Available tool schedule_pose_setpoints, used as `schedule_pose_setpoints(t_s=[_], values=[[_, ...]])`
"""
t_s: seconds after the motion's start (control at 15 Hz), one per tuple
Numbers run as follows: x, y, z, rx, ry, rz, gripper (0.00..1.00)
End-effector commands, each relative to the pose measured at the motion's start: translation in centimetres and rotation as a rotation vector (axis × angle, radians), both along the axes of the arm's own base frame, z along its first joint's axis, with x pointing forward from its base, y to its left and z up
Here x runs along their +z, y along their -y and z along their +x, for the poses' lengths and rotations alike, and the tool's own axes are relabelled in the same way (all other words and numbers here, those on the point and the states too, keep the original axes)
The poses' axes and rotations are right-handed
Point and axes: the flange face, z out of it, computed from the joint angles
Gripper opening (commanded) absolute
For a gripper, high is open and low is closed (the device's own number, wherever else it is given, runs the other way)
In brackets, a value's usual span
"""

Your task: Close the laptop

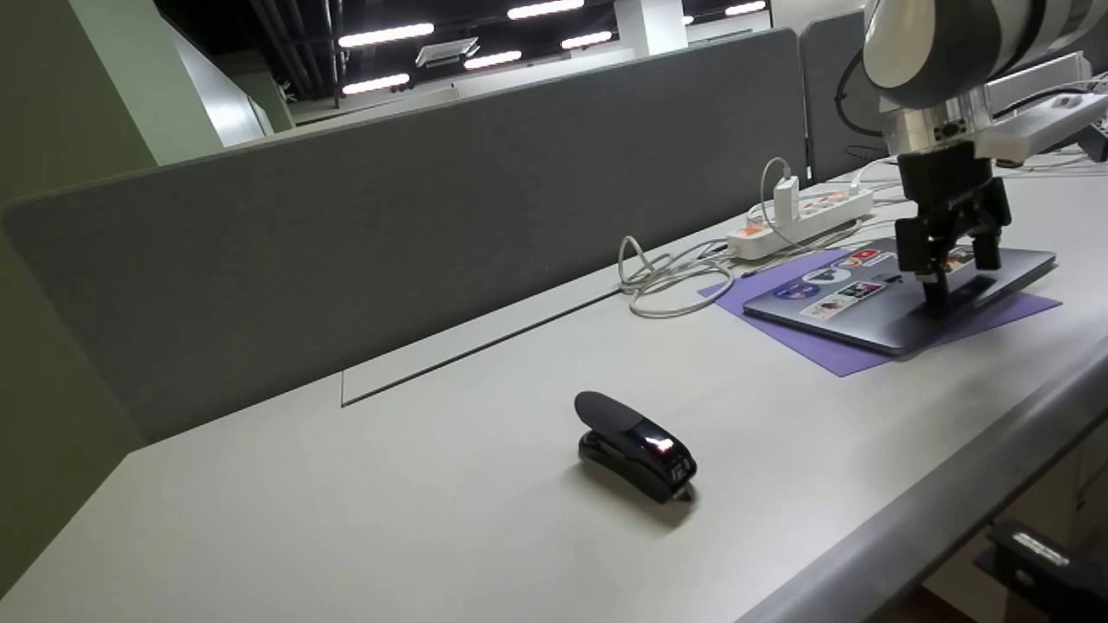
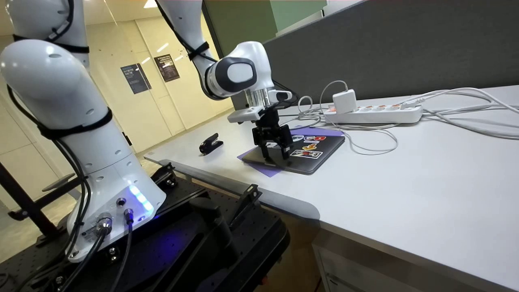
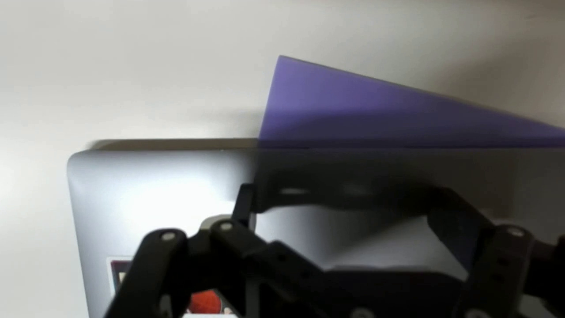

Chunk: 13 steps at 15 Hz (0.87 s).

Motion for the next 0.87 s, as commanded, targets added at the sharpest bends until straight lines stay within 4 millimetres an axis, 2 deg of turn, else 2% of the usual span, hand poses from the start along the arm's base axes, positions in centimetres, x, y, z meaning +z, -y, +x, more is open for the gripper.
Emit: schedule_pose_setpoints(t_s=[0.0, 0.13, 0.4, 0.8], values=[[-0.5, -0.1, -0.3, -0.049, 0.030, -0.014, 1.00], [0.0, -0.4, -0.3, -0.061, 0.040, 0.001, 1.00], [3.6, -1.0, 1.0, -0.133, 0.072, 0.048, 1.00], [13.1, -0.6, 3.3, -0.183, 0.158, 0.108, 1.00]])
